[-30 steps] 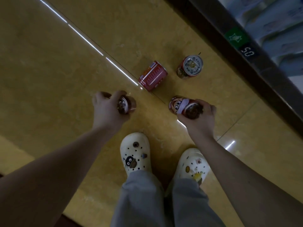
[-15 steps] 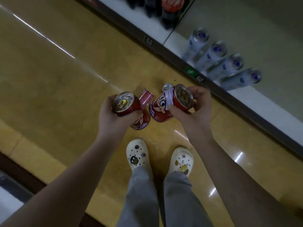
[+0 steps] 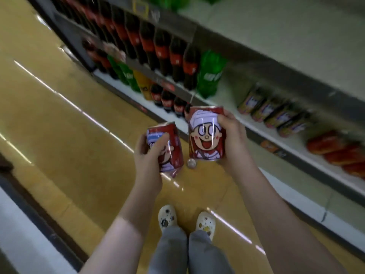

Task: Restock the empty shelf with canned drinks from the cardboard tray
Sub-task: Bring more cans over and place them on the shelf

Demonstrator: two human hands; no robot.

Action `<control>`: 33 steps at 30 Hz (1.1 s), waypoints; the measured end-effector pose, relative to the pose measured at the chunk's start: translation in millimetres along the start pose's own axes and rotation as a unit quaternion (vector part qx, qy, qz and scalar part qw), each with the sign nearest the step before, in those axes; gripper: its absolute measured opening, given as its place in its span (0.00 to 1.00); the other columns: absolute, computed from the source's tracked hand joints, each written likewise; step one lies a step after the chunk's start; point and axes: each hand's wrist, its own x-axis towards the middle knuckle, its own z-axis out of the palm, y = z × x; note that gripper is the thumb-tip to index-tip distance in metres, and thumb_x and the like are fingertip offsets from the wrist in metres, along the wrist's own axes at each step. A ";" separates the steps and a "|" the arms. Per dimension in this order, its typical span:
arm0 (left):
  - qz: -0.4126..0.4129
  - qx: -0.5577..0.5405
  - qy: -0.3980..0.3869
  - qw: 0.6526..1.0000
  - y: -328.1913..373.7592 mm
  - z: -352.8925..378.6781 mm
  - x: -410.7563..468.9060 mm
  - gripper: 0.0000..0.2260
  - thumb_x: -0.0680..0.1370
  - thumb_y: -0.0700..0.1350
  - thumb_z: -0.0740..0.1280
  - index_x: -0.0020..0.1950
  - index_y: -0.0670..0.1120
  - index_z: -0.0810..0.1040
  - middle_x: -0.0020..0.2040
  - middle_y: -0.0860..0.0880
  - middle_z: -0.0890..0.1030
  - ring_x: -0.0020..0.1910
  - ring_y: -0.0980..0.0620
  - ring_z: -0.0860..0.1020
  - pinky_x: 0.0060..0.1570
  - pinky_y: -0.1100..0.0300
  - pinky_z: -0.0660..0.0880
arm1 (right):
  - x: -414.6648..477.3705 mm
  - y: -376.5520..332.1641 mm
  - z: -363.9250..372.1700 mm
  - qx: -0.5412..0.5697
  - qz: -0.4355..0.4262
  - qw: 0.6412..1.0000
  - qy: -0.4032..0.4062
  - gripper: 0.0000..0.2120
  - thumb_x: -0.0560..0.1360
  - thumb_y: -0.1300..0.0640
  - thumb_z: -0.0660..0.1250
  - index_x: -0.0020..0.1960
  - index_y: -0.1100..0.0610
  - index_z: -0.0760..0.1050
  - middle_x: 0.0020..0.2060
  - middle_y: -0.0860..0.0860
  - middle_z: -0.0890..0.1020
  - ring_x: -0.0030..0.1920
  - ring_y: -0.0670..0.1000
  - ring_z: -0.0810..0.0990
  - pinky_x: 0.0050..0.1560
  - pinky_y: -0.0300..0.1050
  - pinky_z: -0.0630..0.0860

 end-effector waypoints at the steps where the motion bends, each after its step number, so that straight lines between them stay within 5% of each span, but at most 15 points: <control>1: 0.006 -0.016 -0.007 1.000 21.0 4.0 -18.3 0.20 0.63 0.45 0.74 0.52 0.46 0.75 0.47 0.46 0.82 0.42 0.48 0.82 0.42 0.53 0.80 | -16.4 -24.3 7.6 0.009 0.012 1.000 0.010 0.23 0.58 0.47 0.69 0.51 0.56 0.78 0.44 0.54 0.85 0.46 0.56 0.83 0.49 0.51 0.79; 3: 0.009 -0.048 -0.030 0.998 55.9 12.6 -51.0 0.26 0.62 0.44 0.74 0.58 0.44 0.72 0.52 0.44 0.81 0.41 0.49 0.82 0.36 0.55 0.80 | -46.3 -63.9 18.6 0.035 0.039 0.998 0.030 0.34 0.58 0.43 0.68 0.59 0.61 0.76 0.52 0.60 0.83 0.53 0.59 0.81 0.56 0.54 0.77; 5: 0.001 -0.052 -0.062 0.997 83.9 20.7 -78.8 0.34 0.62 0.43 0.76 0.65 0.46 0.68 0.57 0.42 0.80 0.42 0.48 0.83 0.33 0.56 0.79 | -72.0 -90.1 19.3 0.063 0.050 0.997 0.019 0.27 0.66 0.45 0.64 0.57 0.63 0.78 0.48 0.59 0.84 0.47 0.56 0.83 0.48 0.47 0.80; 7: 0.018 -0.038 -0.115 0.993 122.0 31.9 -107.2 0.27 0.66 0.46 0.72 0.63 0.49 0.70 0.54 0.44 0.82 0.42 0.49 0.84 0.34 0.57 0.79 | -104.0 -123.1 23.3 0.100 0.050 0.994 -0.002 0.20 0.75 0.48 0.55 0.45 0.59 0.82 0.39 0.56 0.85 0.37 0.53 0.84 0.37 0.43 0.81; 9: 0.036 -0.010 -0.160 0.986 146.9 41.1 -127.2 0.19 0.71 0.47 0.69 0.61 0.53 0.71 0.51 0.48 0.83 0.42 0.53 0.84 0.36 0.58 0.79 | -127.2 -141.8 22.1 0.125 0.027 0.992 0.000 0.22 0.77 0.48 0.52 0.43 0.57 0.82 0.37 0.56 0.85 0.36 0.53 0.83 0.36 0.44 0.80; 12: 0.047 0.018 -0.251 0.967 182.0 53.0 -153.9 0.14 0.71 0.49 0.69 0.54 0.59 0.70 0.50 0.50 0.82 0.40 0.57 0.84 0.36 0.61 0.78 | -165.6 -168.5 22.8 0.127 -0.025 0.990 0.052 0.22 0.77 0.46 0.51 0.51 0.58 0.79 0.41 0.56 0.84 0.41 0.55 0.82 0.41 0.46 0.78; 15: 0.048 0.040 -0.326 0.943 199.5 61.6 -176.8 0.22 0.69 0.49 0.70 0.62 0.54 0.69 0.51 0.49 0.82 0.41 0.55 0.84 0.34 0.62 0.79 | -200.1 -178.4 18.9 0.146 -0.092 0.976 0.131 0.21 0.76 0.48 0.54 0.62 0.59 0.74 0.49 0.58 0.83 0.46 0.56 0.81 0.45 0.49 0.77; 18: 0.029 0.084 -0.393 0.915 201.4 71.3 -199.5 0.23 0.71 0.50 0.70 0.64 0.52 0.68 0.51 0.49 0.83 0.42 0.54 0.84 0.36 0.60 0.80 | -241.8 -179.4 11.1 0.163 -0.151 0.954 0.201 0.28 0.68 0.46 0.58 0.64 0.59 0.72 0.52 0.60 0.82 0.49 0.58 0.80 0.49 0.52 0.77; 23: 0.014 0.139 -0.506 0.851 183.9 95.5 -252.1 0.14 0.69 0.50 0.70 0.52 0.54 0.73 0.48 0.48 0.84 0.39 0.53 0.84 0.34 0.59 0.80 | -313.6 -173.4 -13.0 0.186 -0.220 0.906 0.310 0.19 0.73 0.49 0.58 0.57 0.58 0.76 0.47 0.58 0.84 0.48 0.57 0.81 0.50 0.54 0.77; 26: 0.010 0.160 -0.567 0.808 165.8 110.8 -296.3 0.15 0.69 0.52 0.70 0.53 0.53 0.73 0.47 0.49 0.84 0.40 0.53 0.84 0.36 0.59 0.79 | -362.2 -171.6 -34.1 0.195 -0.258 0.876 0.358 0.26 0.69 0.47 0.59 0.61 0.59 0.74 0.52 0.61 0.82 0.52 0.59 0.80 0.56 0.60 0.75; 33: 0.008 0.184 -0.660 0.728 111.6 143.9 -428.5 0.21 0.65 0.54 0.70 0.56 0.49 0.73 0.45 0.48 0.85 0.41 0.51 0.84 0.37 0.57 0.80 | -494.7 -162.9 -100.9 0.200 -0.344 0.824 0.403 0.29 0.68 0.44 0.60 0.63 0.61 0.71 0.56 0.65 0.79 0.54 0.62 0.79 0.52 0.59 0.76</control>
